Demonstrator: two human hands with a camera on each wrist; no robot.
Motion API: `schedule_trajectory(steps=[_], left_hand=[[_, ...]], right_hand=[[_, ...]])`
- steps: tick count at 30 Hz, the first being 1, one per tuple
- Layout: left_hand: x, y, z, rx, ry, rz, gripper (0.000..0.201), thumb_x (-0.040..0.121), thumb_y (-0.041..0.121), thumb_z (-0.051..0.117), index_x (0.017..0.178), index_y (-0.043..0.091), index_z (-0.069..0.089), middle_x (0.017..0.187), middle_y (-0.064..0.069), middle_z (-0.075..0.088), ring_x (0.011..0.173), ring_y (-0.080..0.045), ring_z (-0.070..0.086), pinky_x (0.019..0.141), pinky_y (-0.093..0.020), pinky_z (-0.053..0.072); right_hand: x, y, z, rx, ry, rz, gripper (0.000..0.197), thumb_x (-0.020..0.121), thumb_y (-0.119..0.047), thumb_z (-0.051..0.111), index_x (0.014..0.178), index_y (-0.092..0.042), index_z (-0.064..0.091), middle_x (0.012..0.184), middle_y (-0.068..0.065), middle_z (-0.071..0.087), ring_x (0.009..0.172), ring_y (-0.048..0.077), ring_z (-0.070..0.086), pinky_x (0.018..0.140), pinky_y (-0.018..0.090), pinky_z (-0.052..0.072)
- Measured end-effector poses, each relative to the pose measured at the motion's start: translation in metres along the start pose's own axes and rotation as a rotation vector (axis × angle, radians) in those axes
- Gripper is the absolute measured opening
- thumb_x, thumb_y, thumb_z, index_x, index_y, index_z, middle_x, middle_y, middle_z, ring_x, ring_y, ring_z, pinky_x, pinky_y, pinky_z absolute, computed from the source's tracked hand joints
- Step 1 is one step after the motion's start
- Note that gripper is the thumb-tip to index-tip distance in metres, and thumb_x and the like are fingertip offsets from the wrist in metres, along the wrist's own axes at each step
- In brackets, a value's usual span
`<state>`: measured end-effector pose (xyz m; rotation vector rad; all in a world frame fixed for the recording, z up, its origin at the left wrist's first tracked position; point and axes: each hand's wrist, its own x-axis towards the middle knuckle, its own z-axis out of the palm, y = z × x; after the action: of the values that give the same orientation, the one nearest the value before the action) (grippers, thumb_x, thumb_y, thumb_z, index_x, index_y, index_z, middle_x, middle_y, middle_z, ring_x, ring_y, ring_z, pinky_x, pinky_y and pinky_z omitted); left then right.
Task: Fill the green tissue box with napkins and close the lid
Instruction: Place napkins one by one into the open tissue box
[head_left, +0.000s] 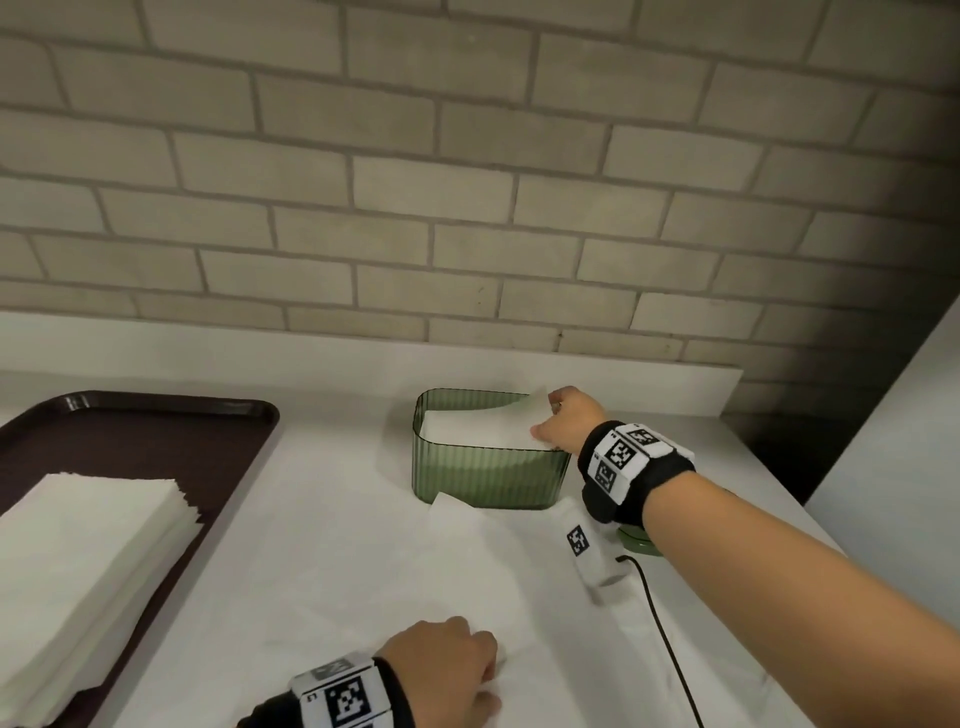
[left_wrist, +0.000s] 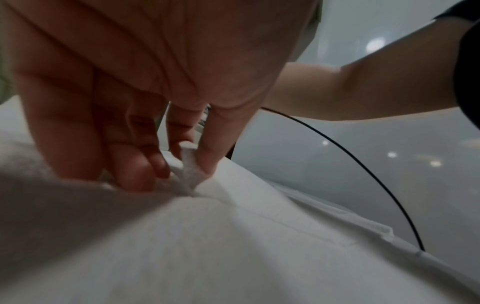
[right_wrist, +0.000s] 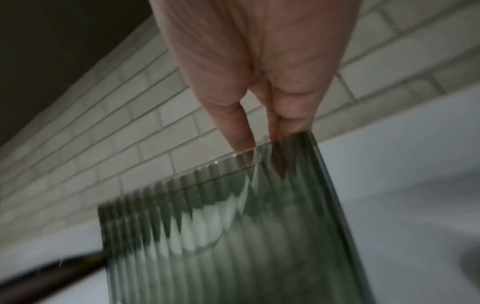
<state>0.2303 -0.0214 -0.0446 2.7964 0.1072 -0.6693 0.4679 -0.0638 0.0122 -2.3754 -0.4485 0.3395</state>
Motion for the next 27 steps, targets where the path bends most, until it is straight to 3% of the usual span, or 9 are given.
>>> schedule_trajectory(steps=[6,11,17,19,21,23,24,26,27], left_hand=[[0.004,-0.006,0.004,-0.038,0.067,-0.024,0.037,0.096,0.040,0.040,0.119,0.012,0.046,0.123,-0.012,0.053,0.112,-0.031,0.052,0.092,-0.034,0.039],[0.004,-0.005,0.003,-0.036,0.073,-0.034,0.038,0.098,0.039,0.036,0.119,0.009,0.046,0.122,-0.014,0.054,0.112,-0.032,0.052,0.091,-0.033,0.039],[0.000,-0.002,-0.003,-0.051,0.054,-0.096,0.032,0.097,0.038,0.035,0.120,0.019,0.048,0.127,-0.014,0.052,0.119,-0.026,0.049,0.099,-0.032,0.034],[-0.004,-0.003,-0.007,-0.030,0.067,-0.085,0.028,0.097,0.032,0.035,0.121,0.024,0.049,0.134,-0.009,0.045,0.126,-0.023,0.042,0.104,-0.027,0.028],[-0.010,-0.007,-0.015,-0.057,0.113,-0.063,0.029,0.096,0.028,0.036,0.122,0.026,0.049,0.136,-0.006,0.042,0.127,-0.022,0.041,0.101,-0.021,0.026],[-0.020,-0.014,-0.022,-0.129,0.209,-0.057,0.026,0.096,0.031,0.040,0.118,0.027,0.053,0.123,0.000,0.047,0.122,-0.019,0.046,0.098,-0.017,0.030],[-0.027,-0.018,-0.026,-0.183,0.272,-0.048,0.023,0.095,0.035,0.042,0.113,0.030,0.056,0.112,0.006,0.049,0.115,-0.015,0.050,0.095,-0.014,0.032],[-0.040,-0.023,-0.033,-0.258,0.387,-0.018,0.014,0.094,0.041,0.045,0.094,0.037,0.059,0.094,0.016,0.050,0.089,0.001,0.053,0.082,-0.004,0.033],[-0.044,-0.026,-0.035,-0.276,0.428,-0.014,0.014,0.094,0.042,0.045,0.086,0.039,0.056,0.087,0.020,0.050,0.076,0.009,0.048,0.076,-0.001,0.031]], right_hand=[[-0.007,0.005,-0.001,-0.495,-0.004,-0.265,0.047,0.091,-0.004,0.050,0.137,-0.009,0.045,0.138,0.015,0.041,0.122,0.028,0.047,0.097,0.025,0.039],[0.002,0.002,-0.008,-0.566,-0.099,-0.270,0.038,0.094,-0.011,0.050,0.132,-0.012,0.054,0.140,0.008,0.048,0.127,0.023,0.047,0.102,0.025,0.037],[0.025,-0.021,0.012,-0.791,-0.268,-0.176,0.055,0.090,-0.041,0.057,0.137,-0.013,0.048,0.142,0.004,0.047,0.128,0.026,0.047,0.106,0.035,0.040],[0.079,0.001,0.037,-0.942,-0.313,-0.183,0.054,0.084,-0.046,0.059,0.133,-0.026,0.052,0.141,-0.004,0.048,0.126,0.024,0.049,0.103,0.041,0.043],[0.201,0.051,0.081,-1.060,-0.433,-0.163,0.061,0.069,-0.053,0.061,0.128,-0.043,0.048,0.143,-0.013,0.046,0.127,0.020,0.049,0.098,0.047,0.044],[0.285,0.082,0.115,-1.018,-0.555,-0.231,0.066,0.065,-0.053,0.059,0.129,-0.042,0.046,0.145,-0.010,0.043,0.129,0.022,0.046,0.099,0.052,0.042],[0.264,0.061,0.110,-1.033,-0.556,-0.227,0.066,0.066,-0.052,0.059,0.130,-0.039,0.047,0.146,-0.008,0.043,0.129,0.025,0.046,0.099,0.052,0.042],[0.138,-0.003,0.071,-1.144,-0.392,-0.305,0.059,0.078,-0.045,0.061,0.134,-0.028,0.049,0.144,-0.003,0.045,0.127,0.027,0.048,0.101,0.047,0.043],[0.078,-0.036,0.059,-1.114,-0.422,-0.330,0.055,0.086,-0.038,0.058,0.137,-0.021,0.048,0.142,0.000,0.046,0.127,0.027,0.047,0.104,0.042,0.041]])
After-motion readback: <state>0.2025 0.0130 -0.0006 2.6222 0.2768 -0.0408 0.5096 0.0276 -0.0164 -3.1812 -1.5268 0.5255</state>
